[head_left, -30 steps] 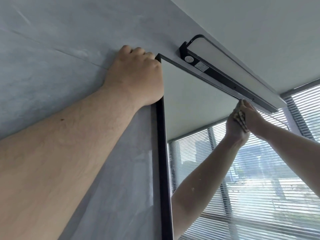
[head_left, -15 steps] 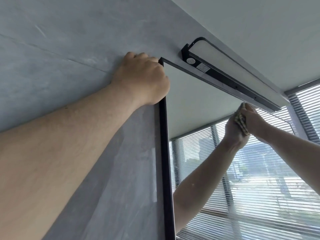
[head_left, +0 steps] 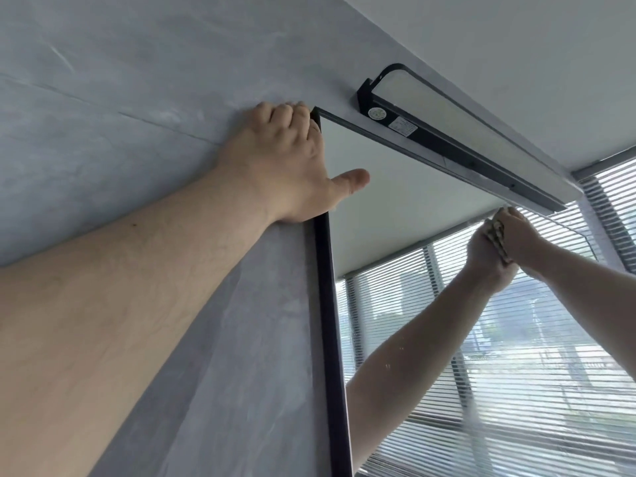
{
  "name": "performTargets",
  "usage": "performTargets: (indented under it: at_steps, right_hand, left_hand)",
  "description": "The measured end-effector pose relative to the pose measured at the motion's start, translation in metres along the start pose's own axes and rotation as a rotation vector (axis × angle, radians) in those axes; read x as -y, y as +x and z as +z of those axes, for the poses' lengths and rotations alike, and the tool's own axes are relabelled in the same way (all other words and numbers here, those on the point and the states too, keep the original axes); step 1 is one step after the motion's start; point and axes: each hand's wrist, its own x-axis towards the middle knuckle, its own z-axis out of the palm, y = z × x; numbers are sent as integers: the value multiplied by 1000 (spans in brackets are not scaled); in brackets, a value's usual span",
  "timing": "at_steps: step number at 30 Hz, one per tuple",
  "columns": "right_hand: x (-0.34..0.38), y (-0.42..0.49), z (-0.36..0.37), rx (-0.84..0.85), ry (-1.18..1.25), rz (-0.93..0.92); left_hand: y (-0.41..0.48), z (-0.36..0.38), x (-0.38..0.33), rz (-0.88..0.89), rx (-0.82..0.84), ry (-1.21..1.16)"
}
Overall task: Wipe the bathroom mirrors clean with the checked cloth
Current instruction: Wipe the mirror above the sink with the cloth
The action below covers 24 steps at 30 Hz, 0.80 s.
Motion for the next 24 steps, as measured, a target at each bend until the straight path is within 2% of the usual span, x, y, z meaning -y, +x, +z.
performTargets:
  at_steps: [3, 6, 9, 13, 18, 20, 24]
  right_hand:
    - [2, -2, 1, 25, 1, 14]
    - [4, -8, 9, 8, 76, -108]
    - [27, -32, 24, 76, -15, -258]
    - [81, -84, 48, 160, -313, -451]
    - [124, -141, 74, 294, -399, -721]
    - [125, -141, 75, 288, -371, -706]
    - [102, -112, 56, 205, -292, -423]
  left_hand:
    - [0, 0, 0, 3, -8, 23]
    - [0, 0, -1, 15, -3, 22]
    - [2, 2, -1, 16, -16, 35]
    - [2, 3, -2, 1, -79, 18]
    - [4, 8, -3, 6, -134, -35]
    - [1, 7, -1, -4, -180, -117]
    - [-16, 8, -4, -49, -256, -217]
